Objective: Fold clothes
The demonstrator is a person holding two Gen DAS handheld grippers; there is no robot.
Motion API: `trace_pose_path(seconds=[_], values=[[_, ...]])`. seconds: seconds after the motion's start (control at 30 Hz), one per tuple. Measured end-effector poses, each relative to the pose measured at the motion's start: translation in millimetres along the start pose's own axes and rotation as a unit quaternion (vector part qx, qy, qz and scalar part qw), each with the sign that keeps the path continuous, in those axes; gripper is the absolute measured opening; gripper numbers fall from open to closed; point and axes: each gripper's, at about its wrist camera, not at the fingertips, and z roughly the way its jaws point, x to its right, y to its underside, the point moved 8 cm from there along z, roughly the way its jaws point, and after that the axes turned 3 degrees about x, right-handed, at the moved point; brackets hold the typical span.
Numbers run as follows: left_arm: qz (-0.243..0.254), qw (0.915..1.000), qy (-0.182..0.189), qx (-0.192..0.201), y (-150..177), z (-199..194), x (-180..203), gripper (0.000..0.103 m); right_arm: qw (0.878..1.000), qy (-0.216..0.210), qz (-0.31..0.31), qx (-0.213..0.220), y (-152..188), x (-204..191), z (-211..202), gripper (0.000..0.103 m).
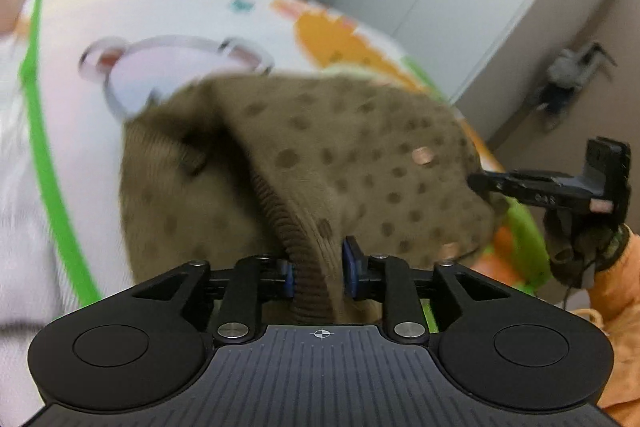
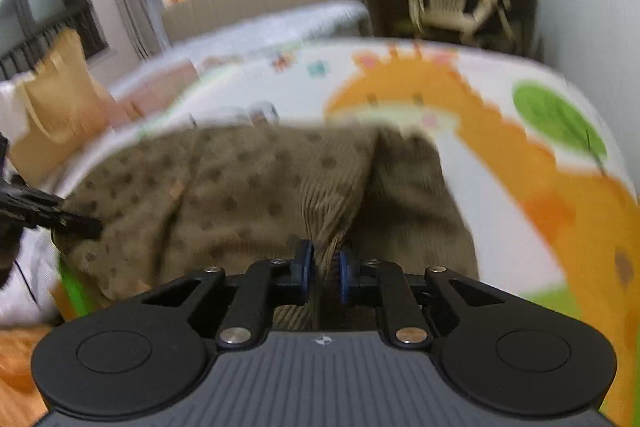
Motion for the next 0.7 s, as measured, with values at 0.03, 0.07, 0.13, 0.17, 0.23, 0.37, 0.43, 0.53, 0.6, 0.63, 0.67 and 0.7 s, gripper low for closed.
trace_pose_path(seconds=[0.03, 0.07, 0.13, 0.17, 0.23, 0.37, 0.43, 0.53, 0.6, 0.63, 0.67, 0.7], values=[[-0.01, 0.9999, -0.003, -0.003, 3, 2, -6, 0.031, 1.0, 0.0, 0.006, -0.004, 3, 2, 2, 0.017], [-0.017, 0.9998, 0.002, 0.003, -1, -1, -9, 0.035, 1.0, -0.003, 0.012, -0.003, 2, 4, 1, 0.022], [-0.03, 0.9989, 0.019, 0.032, -16, -9, -12, 0.054, 1.0, -0.011, 0.018, 0.008, -9, 8, -5, 0.036], [-0.037, 0.9979, 0.027, 0.046, -23, -14, -13, 0.064, 0.999, -0.016, 0.023, 0.015, -16, 10, -8, 0.054], [-0.059, 0.9947, 0.041, 0.073, -43, -18, -19, 0.073, 0.998, -0.033, 0.042, 0.036, -35, 14, -14, 0.074], [-0.13, 0.9867, 0.062, 0.075, -72, 4, -40, 0.075, 0.989, -0.067, 0.122, 0.045, -70, 35, 5, 0.074], [-0.167, 0.981, 0.082, 0.054, -77, 22, -50, 0.077, 0.981, -0.093, 0.171, 0.021, -76, 42, 30, 0.074], [-0.194, 0.9758, 0.1, 0.015, -85, 54, -59, 0.081, 0.974, -0.115, 0.192, -0.015, -84, 44, 69, 0.074], [-0.176, 0.9807, 0.085, 0.003, -97, 72, -60, 0.079, 0.976, -0.125, 0.177, -0.023, -95, 40, 91, 0.074], [-0.164, 0.9834, 0.077, 0.005, -107, 78, -60, 0.079, 0.977, -0.129, 0.17, -0.027, -101, 39, 101, 0.074], [-0.151, 0.9859, 0.07, 0.017, -120, 81, -60, 0.079, 0.977, -0.131, 0.165, -0.025, -109, 38, 110, 0.074], [-0.137, 0.988, 0.064, 0.03, -132, 85, -60, 0.078, 0.978, -0.129, 0.164, -0.01, -119, 40, 116, 0.074]])
